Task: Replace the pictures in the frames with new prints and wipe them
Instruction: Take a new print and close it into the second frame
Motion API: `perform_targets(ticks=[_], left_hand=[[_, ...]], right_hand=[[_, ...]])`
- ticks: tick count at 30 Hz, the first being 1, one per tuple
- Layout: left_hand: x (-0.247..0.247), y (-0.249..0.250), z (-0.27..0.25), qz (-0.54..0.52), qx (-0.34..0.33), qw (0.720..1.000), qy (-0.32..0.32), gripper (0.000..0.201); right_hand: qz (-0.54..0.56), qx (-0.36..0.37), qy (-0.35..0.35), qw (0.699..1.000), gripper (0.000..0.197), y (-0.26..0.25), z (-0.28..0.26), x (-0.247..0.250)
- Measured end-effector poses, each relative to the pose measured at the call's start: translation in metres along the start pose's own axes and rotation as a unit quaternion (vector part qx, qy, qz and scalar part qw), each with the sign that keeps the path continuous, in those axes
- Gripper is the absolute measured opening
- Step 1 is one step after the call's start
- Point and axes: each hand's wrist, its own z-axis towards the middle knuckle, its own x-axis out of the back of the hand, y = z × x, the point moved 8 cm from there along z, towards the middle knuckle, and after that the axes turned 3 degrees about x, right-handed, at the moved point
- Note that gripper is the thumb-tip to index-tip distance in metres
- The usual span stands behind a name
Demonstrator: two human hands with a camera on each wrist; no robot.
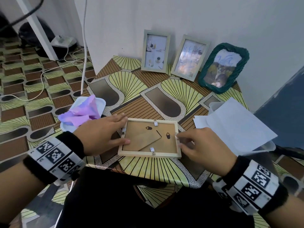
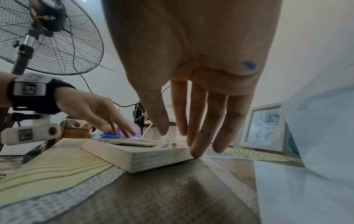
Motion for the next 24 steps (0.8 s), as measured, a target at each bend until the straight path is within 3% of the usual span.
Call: perform_targets(ticks=[4,9,17,24], left_hand=[[0.014,0.008,-0.021,-0.046,-0.027,0.994,0.097,0.084],[-0.014,0.008,-0.03,-0.044,-0.008,0.999,0.02,0.093],[-0.016,0.003,-0.025,-0.065,0.001,0.998,0.006,0.099],[-0.018,0.004,-0.024,-0.059,0.009,0.998,-0.024,0.091]], right_hand=[[-0.003,-0.009,0.0,1.0,0.024,0.006,0.012,0.002],[-0.05,-0.007,-0.051,0.997,0.023,0.001,0.021,-0.013],[-0.059,-0.019,-0.058,0.996,0.026,0.006,0.022,-0.019],[-0.044,0.001,-0.072,0.996,0.034,0.006,0.021,-0.025]])
